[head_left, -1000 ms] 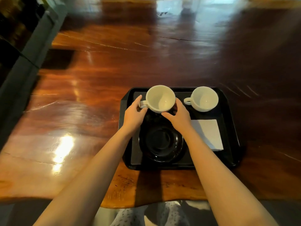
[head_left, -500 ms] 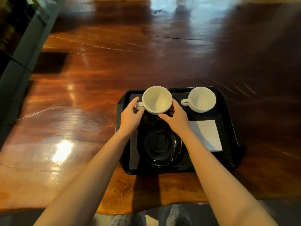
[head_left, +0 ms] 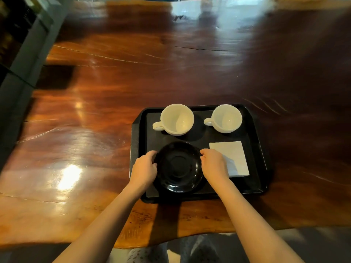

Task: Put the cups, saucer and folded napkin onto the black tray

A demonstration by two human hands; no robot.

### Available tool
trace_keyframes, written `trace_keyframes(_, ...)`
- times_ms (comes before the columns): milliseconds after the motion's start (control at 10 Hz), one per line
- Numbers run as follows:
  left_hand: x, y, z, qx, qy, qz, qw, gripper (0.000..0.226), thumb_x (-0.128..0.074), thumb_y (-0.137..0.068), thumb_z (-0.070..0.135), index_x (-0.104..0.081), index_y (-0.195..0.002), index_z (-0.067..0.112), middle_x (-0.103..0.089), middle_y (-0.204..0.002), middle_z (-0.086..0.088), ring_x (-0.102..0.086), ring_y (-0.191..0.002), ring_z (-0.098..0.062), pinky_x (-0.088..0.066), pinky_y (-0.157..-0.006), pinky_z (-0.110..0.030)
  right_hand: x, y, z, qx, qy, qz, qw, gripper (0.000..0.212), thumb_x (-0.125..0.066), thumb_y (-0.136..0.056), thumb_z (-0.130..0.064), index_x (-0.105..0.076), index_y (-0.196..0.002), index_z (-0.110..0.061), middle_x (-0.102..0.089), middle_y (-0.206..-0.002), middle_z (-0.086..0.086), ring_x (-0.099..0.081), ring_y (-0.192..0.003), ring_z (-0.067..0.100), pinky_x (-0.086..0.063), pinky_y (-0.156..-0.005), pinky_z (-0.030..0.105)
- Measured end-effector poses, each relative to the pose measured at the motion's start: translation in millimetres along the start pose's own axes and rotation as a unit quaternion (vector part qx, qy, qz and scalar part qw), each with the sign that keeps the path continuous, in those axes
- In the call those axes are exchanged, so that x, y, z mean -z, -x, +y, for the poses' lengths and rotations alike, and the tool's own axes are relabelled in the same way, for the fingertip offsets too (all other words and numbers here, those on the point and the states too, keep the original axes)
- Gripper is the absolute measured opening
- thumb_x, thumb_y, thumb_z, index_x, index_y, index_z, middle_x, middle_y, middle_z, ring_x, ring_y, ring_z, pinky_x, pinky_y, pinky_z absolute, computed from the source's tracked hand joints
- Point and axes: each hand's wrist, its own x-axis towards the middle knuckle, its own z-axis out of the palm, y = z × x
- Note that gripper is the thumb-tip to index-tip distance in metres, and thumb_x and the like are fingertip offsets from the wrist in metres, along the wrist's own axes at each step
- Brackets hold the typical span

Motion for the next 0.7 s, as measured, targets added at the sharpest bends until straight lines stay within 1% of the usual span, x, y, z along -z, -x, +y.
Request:
trace_keyframes(200, 2.4, -0.7, -2.7, 0.001, -0.006, -0.002, 1.0, 0.047, -0.051, -0.09, 0.004, -0.046, -0.136, 0.014, -0.061, -0.129, -0.011, -0.055, -0.121, -0.028, -0.047, -0.101, -0.044, -4.8, 0.1, 2.9, -0.002, -0.045, 0.013, 0.999, 0.032, -0.047, -0.096, -0.011, -0.055, -0.127, -0.011, -0.062, -0.123, 0.009, -0.059, -0.11, 0.022, -0.048, -0.087, 0.027)
trace_keyframes(400, 5.4, 1.9, -1.2, 0.004, -0.023, -0.014, 1.0, 0.047, -0.05, -0.09, 0.004, -0.046, -0.136, 0.014, -0.062, -0.127, -0.012, -0.059, -0.115, -0.029, -0.051, -0.096, -0.043, -3.2, 3.5, 2.0, -0.003, -0.054, 0.004, 0.999, 0.033, -0.049, -0.095, -0.011, -0.055, -0.127, -0.011, -0.062, -0.124, 0.008, -0.059, -0.111, 0.022, -0.049, -0.09, 0.029)
trace_keyframes(500, 9.6, 0.6, 1.1, -0.006, -0.062, -0.028, 0.998, 0.047, -0.049, -0.09, 0.007, -0.045, -0.136, 0.013, -0.062, -0.126, -0.012, -0.058, -0.115, -0.029, -0.05, -0.094, -0.041, 1.0, 3.5, 0.7, -0.008, -0.059, -0.014, 0.998, 0.033, -0.048, -0.095, -0.012, -0.055, -0.128, -0.011, -0.061, -0.124, 0.009, -0.059, -0.112, 0.022, -0.048, -0.091, 0.03)
trace_keyframes(600, 17.8, -0.2, 8.8, -0.024, -0.12, -0.04, 0.992, 0.045, -0.048, -0.092, 0.014, -0.044, -0.136, 0.011, -0.061, -0.127, -0.013, -0.056, -0.117, -0.03, -0.048, -0.092, -0.04, 10.1, 6.2, -0.8, -0.004, -0.059, -0.048, 0.997, 0.035, -0.048, -0.095, -0.014, -0.052, -0.13, -0.011, -0.06, -0.125, 0.011, -0.058, -0.112, 0.023, -0.048, -0.092, 0.032)
trace_keyframes(700, 26.7, -5.1, 19.8, -0.029, -0.162, -0.048, 0.985, 0.041, -0.046, -0.092, 0.018, -0.048, -0.132, 0.009, -0.059, -0.127, -0.016, -0.054, -0.117, -0.033, -0.046, -0.091, -0.04, 20.2, 3.3, -2.1, -0.002, -0.058, -0.09, 0.994, 0.038, -0.05, -0.095, -0.019, -0.049, -0.132, -0.012, -0.058, -0.127, 0.012, -0.057, -0.113, 0.025, -0.047, -0.094, 0.034)
